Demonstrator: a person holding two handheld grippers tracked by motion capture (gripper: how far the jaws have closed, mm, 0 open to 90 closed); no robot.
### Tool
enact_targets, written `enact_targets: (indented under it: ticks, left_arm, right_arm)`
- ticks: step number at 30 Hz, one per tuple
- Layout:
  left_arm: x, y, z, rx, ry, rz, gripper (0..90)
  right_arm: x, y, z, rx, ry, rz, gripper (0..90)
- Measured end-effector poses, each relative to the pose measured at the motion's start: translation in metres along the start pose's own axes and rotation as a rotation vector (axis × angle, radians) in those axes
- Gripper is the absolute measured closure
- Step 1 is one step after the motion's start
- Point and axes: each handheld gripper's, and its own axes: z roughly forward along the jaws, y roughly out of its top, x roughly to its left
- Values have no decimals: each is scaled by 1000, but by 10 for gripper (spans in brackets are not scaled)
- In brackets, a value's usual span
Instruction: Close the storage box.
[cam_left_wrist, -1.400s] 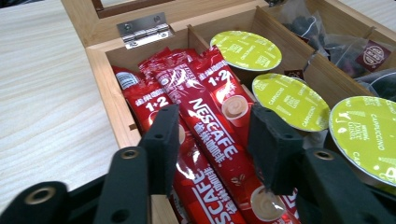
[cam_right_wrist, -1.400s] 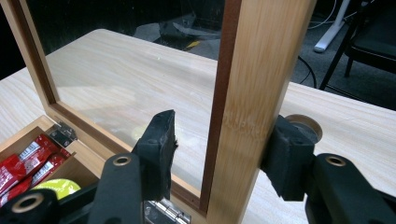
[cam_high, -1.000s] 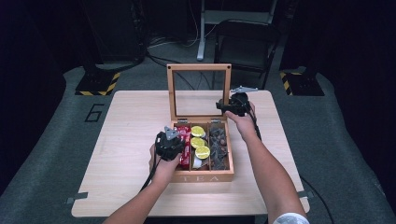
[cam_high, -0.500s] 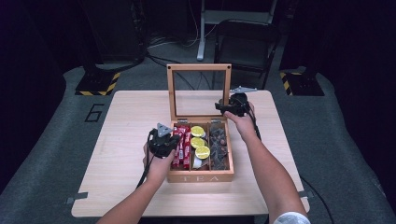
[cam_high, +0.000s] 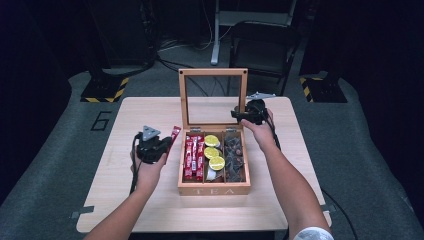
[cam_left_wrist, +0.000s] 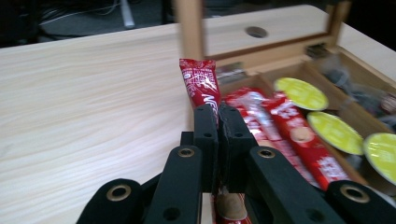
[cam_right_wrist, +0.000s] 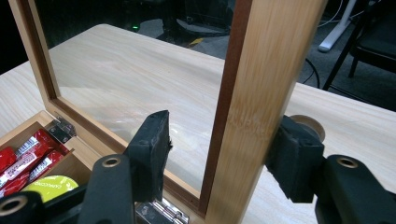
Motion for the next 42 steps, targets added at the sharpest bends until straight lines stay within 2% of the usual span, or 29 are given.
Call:
enact_targets:
  ticks: [3, 5, 7, 8, 9, 11, 14, 15, 17, 22, 26, 27, 31, 33, 34, 36, 37, 38, 40, 41, 42]
  left_arm:
    - [15, -5, -2, -14, 34, -31, 864]
    - [25, -10, -2, -1, 51, -46, 864]
    - [36, -18, -2, 14, 75, -55, 864]
    - [36, -18, -2, 14, 75, -55, 864]
    - [39, -20, -2, 19, 80, -59, 864]
    - [43, -26, 0, 31, 90, -67, 864]
    - [46, -33, 2, 49, 94, -75, 864]
    - [48, -37, 4, 55, 99, -65, 863]
    - [47, -41, 6, 50, 101, -69, 864]
    - [45, -54, 11, 81, 99, -51, 863]
    - [47, -62, 16, 104, 114, -46, 863]
    - [50, -65, 18, 116, 130, -38, 863]
    - [54, -70, 18, 134, 139, -56, 862]
    - [56, -73, 20, 139, 152, -58, 862]
    - [58, -74, 20, 161, 145, -49, 862]
    - [59, -78, 22, 164, 152, -54, 861]
    - [59, -79, 22, 188, 149, -54, 858]
    - [60, -80, 24, 178, 156, -43, 858]
    - [60, -81, 24, 196, 148, -49, 848]
    - [60, -82, 25, 187, 154, -43, 840]
    - [59, -82, 26, 184, 154, -60, 817]
  right_arm:
    - [1, 1, -2, -4, -8, -5, 423]
    - [2, 2, -3, -4, -10, 5, 422]
    - [1, 4, -3, 2, -13, -9, 419]
    - [2, 5, -3, 3, -14, 3, 418]
    - [1, 6, -3, 3, -16, -13, 417]
    - [1, 7, -4, 3, -17, -6, 415]
    - [1, 11, -6, -10, -18, -7, 412]
    - [1, 13, -7, -7, -19, -4, 408]
    - [1, 13, -7, -7, -20, -3, 408]
    - [-2, 14, -7, -6, -27, -1, 406]
    - [0, 15, -6, -6, -29, 6, 403]
    - [-1, 15, -5, -6, -27, 3, 401]
    - [0, 15, -4, -9, -26, 13, 397]
    - [0, 15, -1, -8, -27, 2, 397]
    - [0, 15, -1, -8, -27, 2, 397]
    - [1, 15, 0, -6, -27, 2, 397]
    - [1, 15, 1, -3, -27, 3, 397]
    - [1, 15, 1, -3, -27, 3, 397]
    - [2, 15, 3, -4, -22, -1, 395]
    - [3, 15, 3, -5, -22, 3, 389]
    - [3, 15, 4, -1, -23, 1, 382]
